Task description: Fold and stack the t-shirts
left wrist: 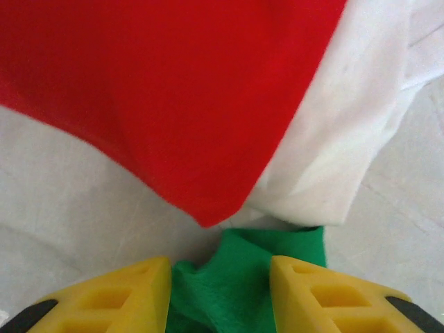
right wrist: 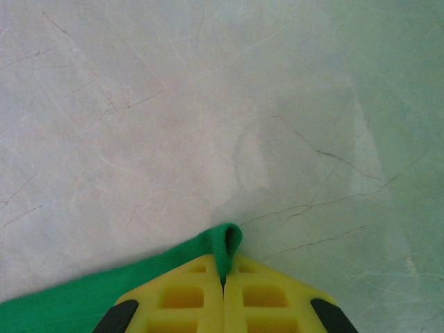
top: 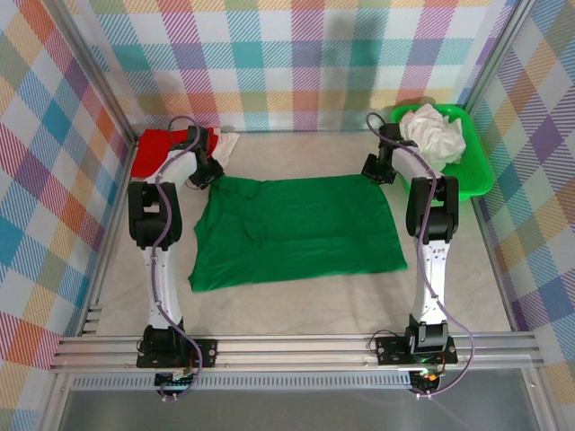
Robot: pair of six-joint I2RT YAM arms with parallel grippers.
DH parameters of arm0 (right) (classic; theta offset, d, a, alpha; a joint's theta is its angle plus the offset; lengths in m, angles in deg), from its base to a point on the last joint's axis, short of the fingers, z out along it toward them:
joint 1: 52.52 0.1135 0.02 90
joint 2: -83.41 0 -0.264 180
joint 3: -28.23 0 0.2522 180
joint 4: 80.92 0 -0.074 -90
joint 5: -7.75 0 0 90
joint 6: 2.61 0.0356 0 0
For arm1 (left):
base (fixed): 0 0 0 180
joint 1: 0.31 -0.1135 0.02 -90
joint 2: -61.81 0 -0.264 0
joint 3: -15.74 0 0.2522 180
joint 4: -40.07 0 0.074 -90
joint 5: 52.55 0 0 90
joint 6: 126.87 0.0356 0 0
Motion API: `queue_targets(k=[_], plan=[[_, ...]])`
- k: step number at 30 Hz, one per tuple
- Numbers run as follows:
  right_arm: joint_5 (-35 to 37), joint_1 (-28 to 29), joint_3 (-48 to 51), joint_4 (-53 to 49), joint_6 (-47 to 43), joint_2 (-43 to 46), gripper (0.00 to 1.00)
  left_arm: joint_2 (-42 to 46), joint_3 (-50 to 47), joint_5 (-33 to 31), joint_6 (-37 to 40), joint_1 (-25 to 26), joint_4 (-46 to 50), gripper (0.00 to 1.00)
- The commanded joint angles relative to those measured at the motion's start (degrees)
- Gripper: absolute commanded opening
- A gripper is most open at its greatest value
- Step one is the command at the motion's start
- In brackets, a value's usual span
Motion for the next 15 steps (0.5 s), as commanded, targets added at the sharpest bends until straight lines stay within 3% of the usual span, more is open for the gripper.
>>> queue_targets(k=[1,5,8,15], plan=[[-1.11,0.27,1.46,-1.65,0.75,1.66,0.00,4.17,-2.60,-0.53,0.63,-1.05,-0.45,0.43],[-1.13,0.27,1.27,-1.83,0.75,1.71,0.00,1.97,0.20,0.48,1.10,-1.05,0.09,0.37],[-1.24,0.28,1.24,-2.00,0.66,2.00,0.00,0.53,2.41,1.52,1.29,-0.98,0.60,0.22],[-0.04,0.28,1.52,-2.35,0.39,2.78,0.00,1.71,5.62,1.53,2.10,-0.44,2.46,0.13]])
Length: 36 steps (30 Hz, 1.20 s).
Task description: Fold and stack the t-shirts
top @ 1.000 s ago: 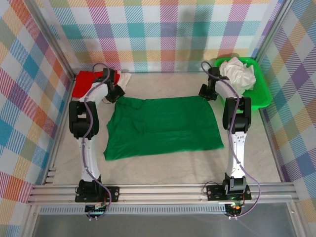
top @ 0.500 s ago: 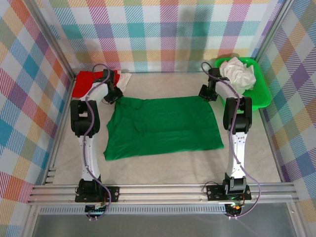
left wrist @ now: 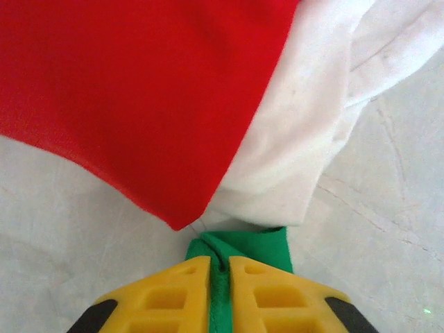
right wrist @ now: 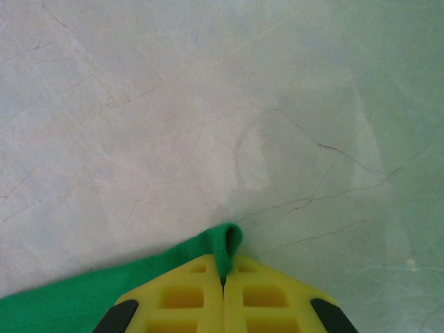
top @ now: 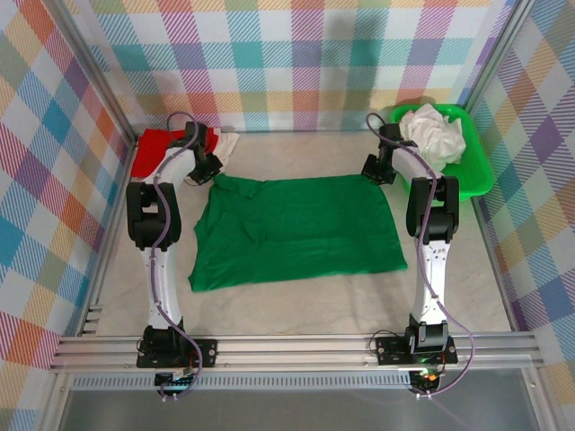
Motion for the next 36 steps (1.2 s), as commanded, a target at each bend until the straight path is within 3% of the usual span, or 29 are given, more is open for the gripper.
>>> queue_targets(k=[1,4,12,17,24,31,36], plan=[[0.18,0.28,1.16,-2.42,0.55,2.50,0.00,1.37,3.70,0.75,1.12,-0.22,3.09,0.12],[0.10,0.28,1.19,-2.33,0.81,2.81,0.00,1.80,5.53,1.14,1.82,-0.09,4.37,0.01],[0.45,0.27,6.87,1.83,2.00,8.89,0.00,4.69,6.09,6.66,0.56,0.40,4.98,0.00],[0.94,0.16,12.58,4.64,2.70,15.41,0.00,11.41,-0.59,13.37,-3.70,0.61,-0.42,0.00],[1.06,0.03,18.84,7.65,3.40,21.92,0.00,21.11,-10.02,16.39,-7.25,0.71,-4.76,0.00],[3.67,-0.22,21.99,8.52,2.64,23.28,0.00,31.01,-25.27,21.52,-14.48,0.75,-12.25,0.00],[4.04,-0.35,22.77,9.61,1.70,22.42,0.00,37.50,-31.06,21.64,-15.35,0.42,-9.52,0.00]])
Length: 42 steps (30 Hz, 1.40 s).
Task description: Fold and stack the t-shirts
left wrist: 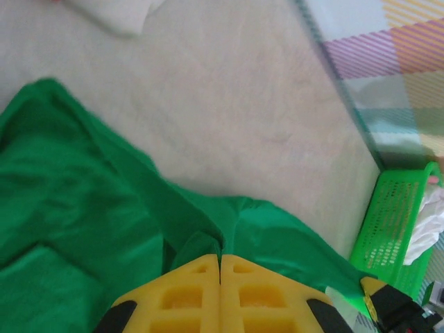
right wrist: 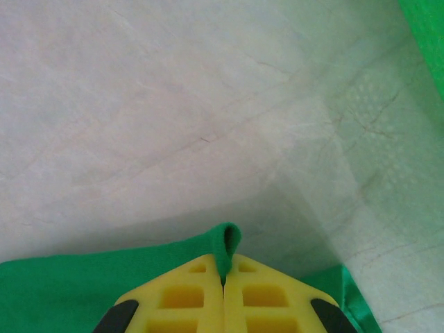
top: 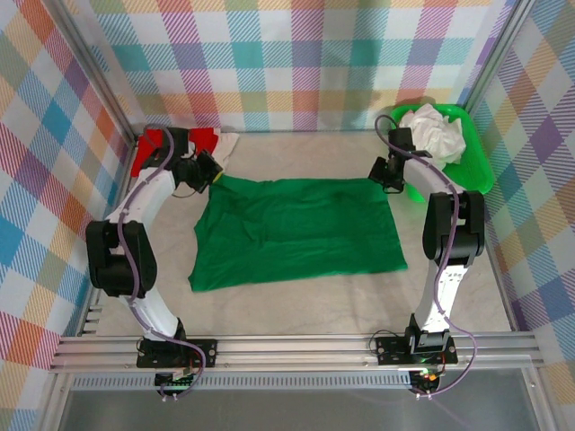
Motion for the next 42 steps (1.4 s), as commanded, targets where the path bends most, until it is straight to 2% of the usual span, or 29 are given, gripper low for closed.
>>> queue_targets(k=[1,10,17,19,25,30,35,39,42], plan=[[1.27,-0.40,-0.58,1.85,-1.11,0.73,0.00,6.11,-2.24,2.68,-2.47,-0.34,-0.03,0.00],[4.02,-0.36,0.09,0.46,-2.50,5.11,0.00,13.85,-0.47,3.29,-0.88,-0.72,9.85,0.00],[3.56,-0.16,10.06,2.07,-0.42,12.99,0.00,19.99,-9.31,1.57,2.07,-0.91,14.28,0.00],[4.05,-0.23,14.14,3.92,0.02,16.09,0.00,20.84,-11.78,1.14,2.82,-1.64,14.21,0.00],[5.05,-0.18,15.76,1.88,-2.00,17.06,0.00,19.69,-14.27,2.44,3.34,-2.59,11.91,0.00],[5.76,-0.17,18.87,2.19,-2.40,20.41,0.00,21.32,-13.31,2.70,3.84,-2.59,14.95,0.00],[6.11,-0.20,23.59,1.43,-2.44,22.82,0.00,24.44,-17.62,5.00,2.63,-2.59,17.04,0.00],[6.85,-0.23,26.71,-0.66,-2.62,24.99,0.03,27.83,-22.91,7.40,0.76,-2.58,18.65,0.00],[7.69,-0.18,29.45,-1.39,-2.51,26.51,0.16,30.27,-25.19,7.79,1.29,-2.50,21.90,0.00]])
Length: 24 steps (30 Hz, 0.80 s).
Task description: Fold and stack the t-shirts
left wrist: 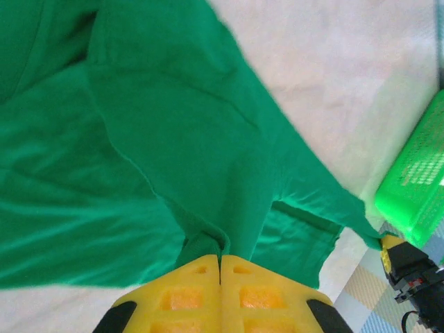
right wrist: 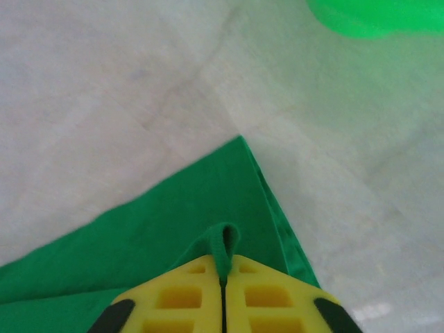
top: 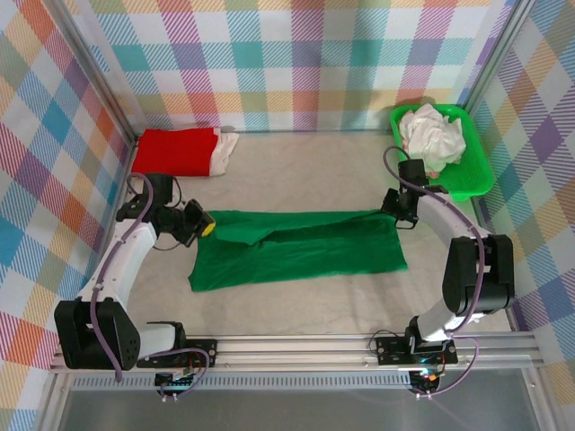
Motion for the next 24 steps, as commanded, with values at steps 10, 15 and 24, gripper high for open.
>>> queue_targets(k=[10,15,24], plan=[[1.33,0.59,1.58,-3.21,-0.12,3.36,0.45,6.30,-9.84,-1.34,1.67,-0.60,3.43,0.43],[1.04,6.78,-1.95,-4.07,-2.15,2.66,0.47,1.85,-7.40,-4.31,8.59,4.54,-1.53,0.42],[1.75,5.94,-2.17,-4.91,0.73,-4.32,0.45,-11.88,3.61,-18.43,24.61,28.83,-5.21,0.42]])
